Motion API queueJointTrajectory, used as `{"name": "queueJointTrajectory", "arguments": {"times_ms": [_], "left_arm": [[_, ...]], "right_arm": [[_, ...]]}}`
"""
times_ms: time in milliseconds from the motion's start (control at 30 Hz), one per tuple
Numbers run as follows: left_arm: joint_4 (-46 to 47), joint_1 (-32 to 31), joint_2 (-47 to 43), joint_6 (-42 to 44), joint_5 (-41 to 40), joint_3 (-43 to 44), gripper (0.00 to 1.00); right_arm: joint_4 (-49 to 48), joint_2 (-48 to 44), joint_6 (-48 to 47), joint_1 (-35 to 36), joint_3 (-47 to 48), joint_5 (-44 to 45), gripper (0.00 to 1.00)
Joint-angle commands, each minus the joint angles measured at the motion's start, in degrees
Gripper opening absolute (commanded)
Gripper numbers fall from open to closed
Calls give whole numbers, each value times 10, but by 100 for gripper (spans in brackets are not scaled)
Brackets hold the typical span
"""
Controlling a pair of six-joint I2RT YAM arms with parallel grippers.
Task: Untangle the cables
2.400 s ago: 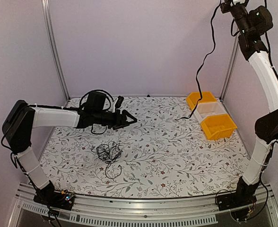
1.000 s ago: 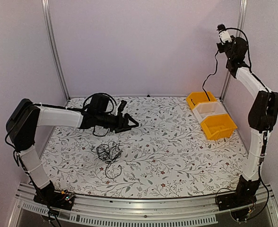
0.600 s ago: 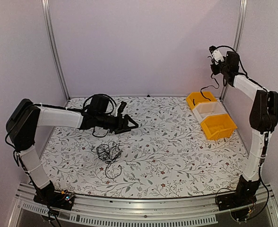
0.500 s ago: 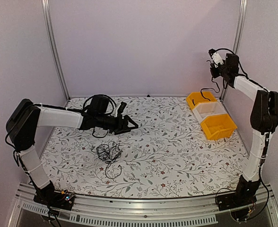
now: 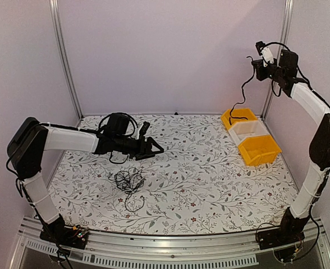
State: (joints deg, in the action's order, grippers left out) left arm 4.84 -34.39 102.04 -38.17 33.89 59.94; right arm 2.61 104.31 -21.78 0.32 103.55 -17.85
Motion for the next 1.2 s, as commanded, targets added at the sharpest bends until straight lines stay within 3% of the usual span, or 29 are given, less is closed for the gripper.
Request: {"name": "queueJointTrajectory", "arguments": {"times_ms": [0, 200, 533, 800, 1167], "left_arm": [[-6, -6, 3, 1, 1, 1, 70], [-23, -6, -7, 6, -4, 1, 70], [-42, -10, -30, -2, -21, -16, 70], [-47, -14, -49, -7, -35, -34, 69], [-32, -14, -47, -2, -39, -49, 69]], "right_arm": [[24, 8, 23, 1, -4, -16, 0], [10, 66, 18, 1, 18, 48, 0], [32, 155, 31, 1, 47, 68, 0], [139, 207, 44, 5, 80, 58, 0], [172, 124, 110, 9, -23, 47, 0]]}}
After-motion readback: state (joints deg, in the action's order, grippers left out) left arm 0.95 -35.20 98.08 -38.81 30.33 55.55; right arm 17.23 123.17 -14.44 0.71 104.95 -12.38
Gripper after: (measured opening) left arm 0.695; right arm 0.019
